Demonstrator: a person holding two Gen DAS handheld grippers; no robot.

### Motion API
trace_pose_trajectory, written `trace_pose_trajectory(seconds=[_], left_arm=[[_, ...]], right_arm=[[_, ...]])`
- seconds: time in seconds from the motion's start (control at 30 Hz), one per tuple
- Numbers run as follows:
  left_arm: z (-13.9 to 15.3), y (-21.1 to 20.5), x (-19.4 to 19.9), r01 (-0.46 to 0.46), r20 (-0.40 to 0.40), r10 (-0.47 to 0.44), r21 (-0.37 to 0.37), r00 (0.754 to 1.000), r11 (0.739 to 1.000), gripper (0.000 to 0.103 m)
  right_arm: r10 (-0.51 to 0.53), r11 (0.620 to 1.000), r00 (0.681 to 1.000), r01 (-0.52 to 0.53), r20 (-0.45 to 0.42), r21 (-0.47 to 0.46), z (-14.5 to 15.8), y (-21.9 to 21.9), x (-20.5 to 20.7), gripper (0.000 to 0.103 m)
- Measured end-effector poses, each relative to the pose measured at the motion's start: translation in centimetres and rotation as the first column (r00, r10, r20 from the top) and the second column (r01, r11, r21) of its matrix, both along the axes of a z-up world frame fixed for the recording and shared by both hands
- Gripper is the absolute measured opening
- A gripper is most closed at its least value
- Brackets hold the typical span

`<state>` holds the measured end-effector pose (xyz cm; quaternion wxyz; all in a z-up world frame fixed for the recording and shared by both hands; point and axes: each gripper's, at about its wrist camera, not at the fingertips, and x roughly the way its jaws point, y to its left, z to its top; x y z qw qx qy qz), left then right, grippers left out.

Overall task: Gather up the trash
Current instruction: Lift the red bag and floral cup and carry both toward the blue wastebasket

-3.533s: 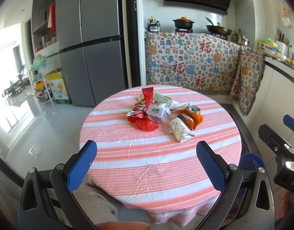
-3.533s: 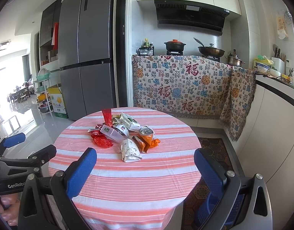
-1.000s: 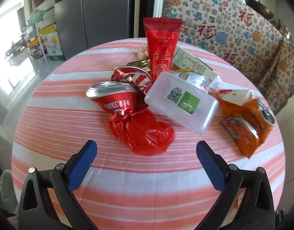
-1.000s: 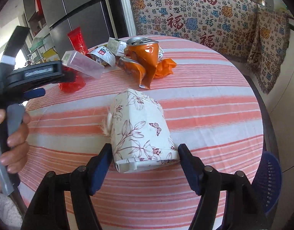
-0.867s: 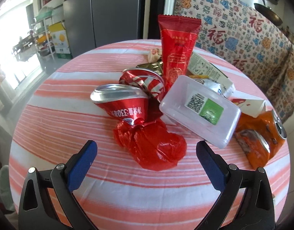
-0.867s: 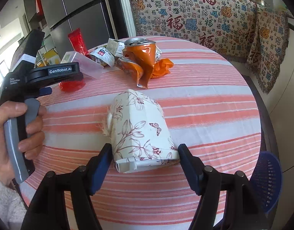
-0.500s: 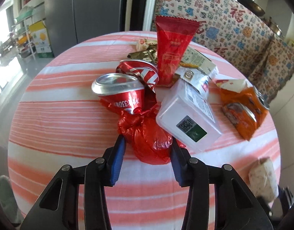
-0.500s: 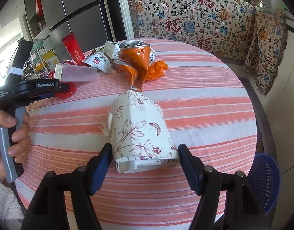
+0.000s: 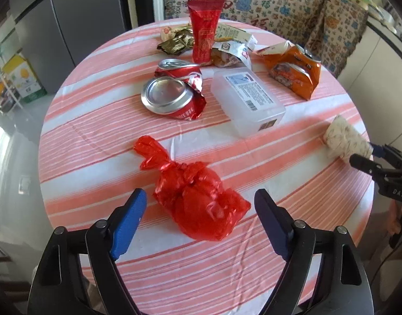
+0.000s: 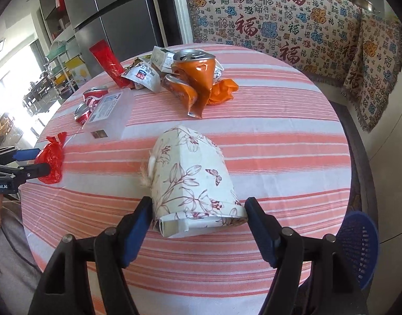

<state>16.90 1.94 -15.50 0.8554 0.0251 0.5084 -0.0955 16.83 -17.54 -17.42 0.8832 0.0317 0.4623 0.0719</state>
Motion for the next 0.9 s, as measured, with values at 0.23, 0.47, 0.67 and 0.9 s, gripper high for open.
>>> trace_pose_trajectory(seconds=[0.23, 0.47, 0.67, 0.9], left_arm=[[-1.2, 1.2, -0.3, -0.132, -0.043, 0.131, -0.02, 0.99, 0.991, 0.094], [-2.2, 1.1, -0.3, -0.124, -0.083, 0.122, -0.017, 0.989, 0.992, 0.048], [-0.5, -0.5, -1.6, -0.062, -0.044, 0.059, -0.055, 0.997, 0.997, 0.044], [0.8, -4.8, -2.0, 0.014, -0.002, -0.014, -0.024, 1.0, 1.0, 0.044]], right_arm=[[0.048, 0.997, 0.996, -0.043, -0.08, 0.069, 2.7, -1.3, 2.1, 0.086], [0.183, 0.974, 0.95, -0.21, -0.254, -0.083, 1.0, 3.5, 5.1, 0.085], [0.179, 0.979, 0.957, -0.196, -0.229, -0.054, 3.0, 2.3, 4.2, 0.032], [0.17, 0.983, 0.965, -0.181, -0.198, -0.037, 4.2, 0.9, 3.6, 0.001]])
